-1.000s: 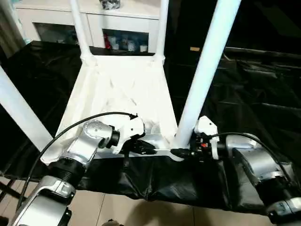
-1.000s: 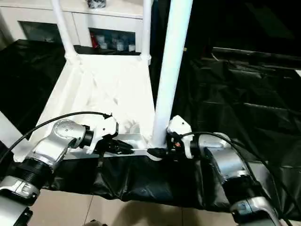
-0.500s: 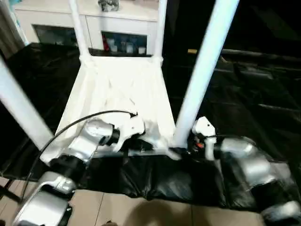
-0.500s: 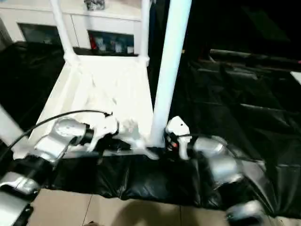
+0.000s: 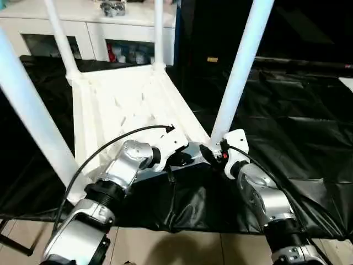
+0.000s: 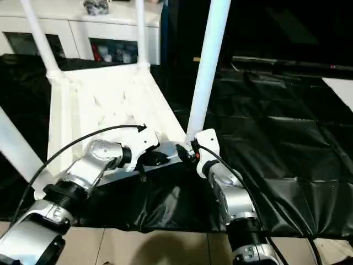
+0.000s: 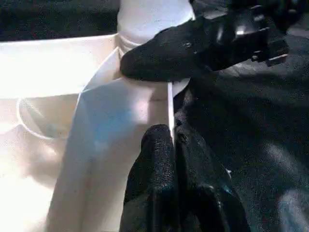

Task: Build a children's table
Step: Rotate leg to tighten

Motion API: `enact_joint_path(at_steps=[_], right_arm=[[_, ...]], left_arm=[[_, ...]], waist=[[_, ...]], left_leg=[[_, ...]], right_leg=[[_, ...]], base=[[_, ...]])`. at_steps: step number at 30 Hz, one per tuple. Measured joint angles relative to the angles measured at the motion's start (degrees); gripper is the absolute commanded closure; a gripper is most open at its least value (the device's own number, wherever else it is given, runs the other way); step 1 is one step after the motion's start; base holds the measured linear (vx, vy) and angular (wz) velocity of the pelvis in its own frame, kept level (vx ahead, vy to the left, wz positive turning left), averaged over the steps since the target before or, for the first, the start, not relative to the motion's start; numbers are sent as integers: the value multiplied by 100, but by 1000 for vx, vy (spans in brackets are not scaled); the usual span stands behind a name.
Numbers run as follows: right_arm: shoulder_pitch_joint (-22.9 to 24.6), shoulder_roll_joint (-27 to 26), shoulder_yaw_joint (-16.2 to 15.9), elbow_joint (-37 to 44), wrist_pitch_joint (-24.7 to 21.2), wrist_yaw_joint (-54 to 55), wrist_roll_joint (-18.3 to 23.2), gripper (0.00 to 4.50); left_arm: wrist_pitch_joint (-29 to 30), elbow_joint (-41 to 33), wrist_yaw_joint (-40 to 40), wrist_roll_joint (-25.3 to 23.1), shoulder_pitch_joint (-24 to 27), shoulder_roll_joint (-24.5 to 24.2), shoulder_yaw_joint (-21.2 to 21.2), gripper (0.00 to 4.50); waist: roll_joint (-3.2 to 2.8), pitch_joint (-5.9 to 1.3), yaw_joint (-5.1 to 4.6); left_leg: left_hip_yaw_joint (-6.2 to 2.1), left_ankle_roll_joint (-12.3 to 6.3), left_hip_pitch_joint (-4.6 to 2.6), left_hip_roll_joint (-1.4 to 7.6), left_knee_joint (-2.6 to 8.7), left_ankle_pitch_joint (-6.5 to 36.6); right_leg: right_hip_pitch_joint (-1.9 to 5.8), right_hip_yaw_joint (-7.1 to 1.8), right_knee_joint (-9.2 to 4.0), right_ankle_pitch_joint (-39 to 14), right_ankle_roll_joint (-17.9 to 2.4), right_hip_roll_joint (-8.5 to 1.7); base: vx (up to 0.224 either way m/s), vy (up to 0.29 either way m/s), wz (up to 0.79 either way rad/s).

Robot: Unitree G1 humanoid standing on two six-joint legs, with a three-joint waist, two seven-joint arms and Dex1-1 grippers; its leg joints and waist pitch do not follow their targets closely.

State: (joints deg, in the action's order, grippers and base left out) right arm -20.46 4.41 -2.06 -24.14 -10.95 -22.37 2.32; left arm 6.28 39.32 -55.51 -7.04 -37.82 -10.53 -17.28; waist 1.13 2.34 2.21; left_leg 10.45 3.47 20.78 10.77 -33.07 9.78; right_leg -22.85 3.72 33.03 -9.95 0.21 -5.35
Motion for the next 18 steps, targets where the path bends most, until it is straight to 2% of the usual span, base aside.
enact_joint_path(at_steps=[2,4,8,12,18], right_arm=[[2,99,-2,99,11,-226,101,53],[1,148,0,153,44,-367,192,53],[-7,625,-126,150,180,-1337,357,53],[15,1529,-549,166,226,-2943,480,53],[-7,1992,-875,290,316,-4183,536,53]], left_arm=[[-138,-34,-181,65,22,-48,-12,450],[-229,-81,-257,84,60,-65,-21,450],[-361,-196,-579,228,123,-302,-42,450],[-418,-313,-1252,454,207,-614,-39,450],[-756,-296,-1845,463,210,-818,-193,450]], waist=[[-1,0,36],[-3,0,88],[-4,1,152],[5,7,219],[1,7,357]], left_leg=[[2,-1,27,1,6,1],[5,-1,24,15,28,1],[5,2,25,29,75,0],[10,0,32,26,65,0],[41,0,17,41,43,-1]], right_leg=[[-22,-3,6,83,-34,0],[-23,-1,16,86,-38,9],[-36,17,16,63,-38,21],[-36,14,13,58,-42,16],[-18,9,28,59,-42,8]], base=[[0,0,0],[56,-36,8],[14,-10,1],[0,0,0],[0,0,0]])
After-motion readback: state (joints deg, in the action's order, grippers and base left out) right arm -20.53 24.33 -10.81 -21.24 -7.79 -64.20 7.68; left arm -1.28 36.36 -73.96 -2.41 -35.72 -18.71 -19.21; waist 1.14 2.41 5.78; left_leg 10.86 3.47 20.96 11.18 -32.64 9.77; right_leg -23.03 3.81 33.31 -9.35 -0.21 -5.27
